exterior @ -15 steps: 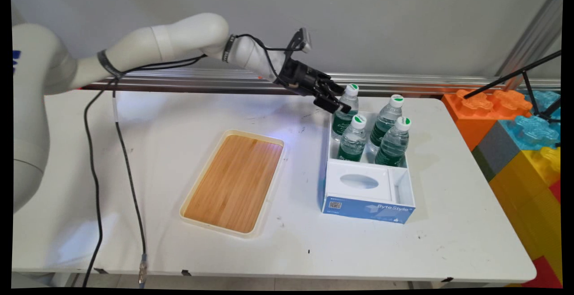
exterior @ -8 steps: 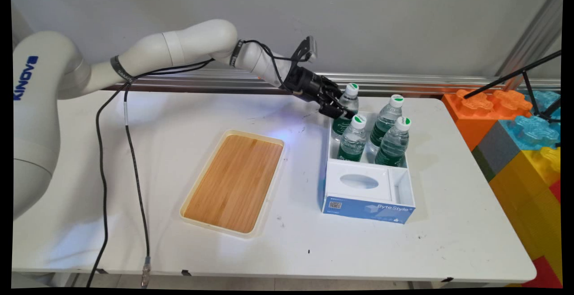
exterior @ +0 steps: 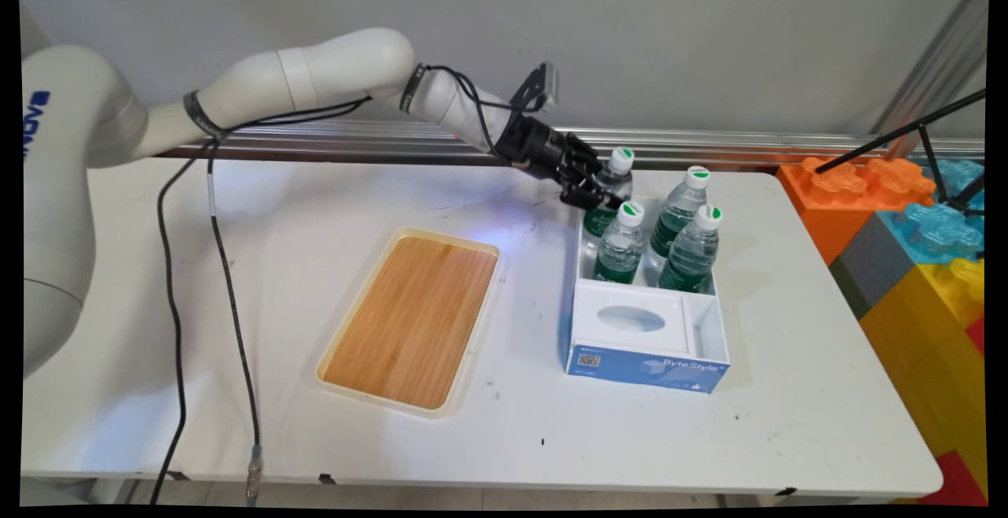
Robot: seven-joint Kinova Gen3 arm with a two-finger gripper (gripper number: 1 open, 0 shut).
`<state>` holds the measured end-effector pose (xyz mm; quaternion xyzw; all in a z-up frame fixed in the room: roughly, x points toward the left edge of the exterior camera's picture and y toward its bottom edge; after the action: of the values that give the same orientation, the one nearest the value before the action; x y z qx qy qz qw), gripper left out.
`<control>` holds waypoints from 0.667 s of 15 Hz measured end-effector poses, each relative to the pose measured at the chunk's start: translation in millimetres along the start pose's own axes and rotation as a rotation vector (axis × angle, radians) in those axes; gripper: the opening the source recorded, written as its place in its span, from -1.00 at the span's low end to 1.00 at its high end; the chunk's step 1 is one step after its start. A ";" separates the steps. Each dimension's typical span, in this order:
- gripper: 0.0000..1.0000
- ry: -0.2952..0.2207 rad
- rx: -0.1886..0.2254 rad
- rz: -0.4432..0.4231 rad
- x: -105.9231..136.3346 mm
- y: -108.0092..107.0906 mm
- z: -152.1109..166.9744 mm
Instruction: Place the picked object on the tray
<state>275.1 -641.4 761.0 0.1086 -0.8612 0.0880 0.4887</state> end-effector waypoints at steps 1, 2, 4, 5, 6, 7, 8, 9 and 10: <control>-1.00 0.009 0.006 0.004 7.7 2.5 -4.4; -1.00 0.015 0.011 0.005 14.1 3.8 -7.0; -1.00 0.025 0.023 0.003 25.8 6.2 -14.6; -1.00 0.029 0.028 0.001 30.3 7.1 -18.0; -1.00 0.033 0.037 -0.004 36.1 8.2 -23.4; -1.00 0.036 0.044 -0.010 41.8 9.1 -28.4; -1.00 0.038 0.052 -0.019 48.6 10.4 -35.0; -1.00 0.040 0.062 -0.032 56.1 12.1 -43.5; -1.00 0.039 0.074 -0.049 62.9 14.2 -52.8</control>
<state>283.3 -620.6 841.2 0.1458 -0.8446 0.1100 0.5033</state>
